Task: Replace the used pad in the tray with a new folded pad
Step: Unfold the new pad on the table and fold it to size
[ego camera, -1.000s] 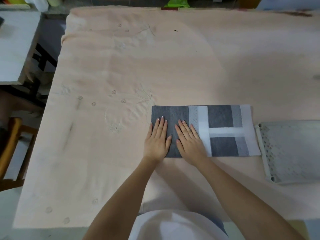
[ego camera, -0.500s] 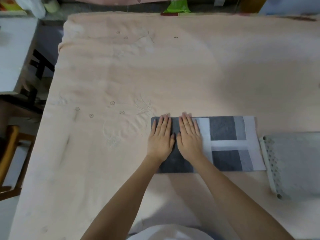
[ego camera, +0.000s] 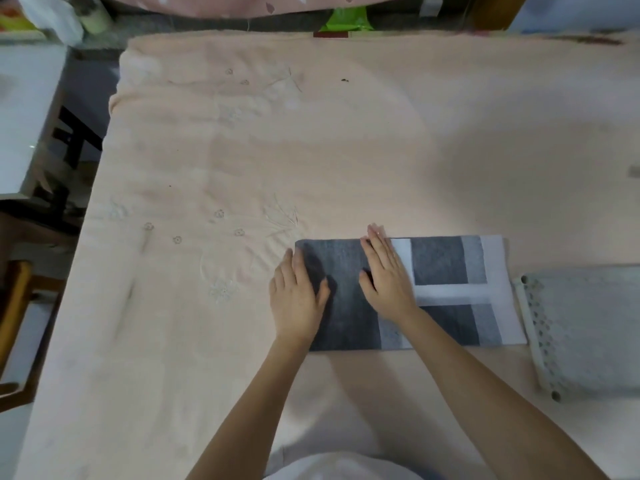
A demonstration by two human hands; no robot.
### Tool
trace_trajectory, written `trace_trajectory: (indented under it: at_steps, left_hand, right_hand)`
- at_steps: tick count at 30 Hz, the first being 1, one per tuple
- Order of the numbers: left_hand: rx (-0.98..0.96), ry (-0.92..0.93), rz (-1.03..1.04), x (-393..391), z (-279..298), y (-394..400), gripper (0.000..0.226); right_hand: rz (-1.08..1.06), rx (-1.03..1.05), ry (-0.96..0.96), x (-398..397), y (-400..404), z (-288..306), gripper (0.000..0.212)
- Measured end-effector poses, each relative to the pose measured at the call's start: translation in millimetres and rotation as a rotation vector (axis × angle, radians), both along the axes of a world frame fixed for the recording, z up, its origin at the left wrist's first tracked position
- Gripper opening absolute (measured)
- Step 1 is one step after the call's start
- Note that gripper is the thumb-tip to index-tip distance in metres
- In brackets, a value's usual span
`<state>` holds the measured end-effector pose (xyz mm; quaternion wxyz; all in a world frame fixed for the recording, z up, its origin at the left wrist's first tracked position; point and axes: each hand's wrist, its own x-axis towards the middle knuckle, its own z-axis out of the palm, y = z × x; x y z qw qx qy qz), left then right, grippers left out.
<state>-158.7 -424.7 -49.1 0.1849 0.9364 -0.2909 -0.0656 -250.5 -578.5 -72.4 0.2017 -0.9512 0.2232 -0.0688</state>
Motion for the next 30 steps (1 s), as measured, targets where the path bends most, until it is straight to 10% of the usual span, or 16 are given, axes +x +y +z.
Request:
trace_trajectory:
  at_steps: [10, 25, 30]
  left_hand:
    - [-0.022, 0.67, 0.325, -22.4, 0.1, 28.0, 0.037]
    - [-0.052, 0.492, 0.56, 41.9, 10.6, 153.7, 0.04]
    - [0.117, -0.093, 0.121, 11.5, 2.6, 154.2, 0.078]
  right_hand:
    - [-0.378, -0.038, 0.061, -71.1, 48.0, 2.3, 0.035]
    - [0.103, 0.031, 0.334, -33.0, 138.2, 18.5, 0.058]
    - [-0.181, -0.065, 0.228, -38.1, 132.4, 27.4, 0.052]
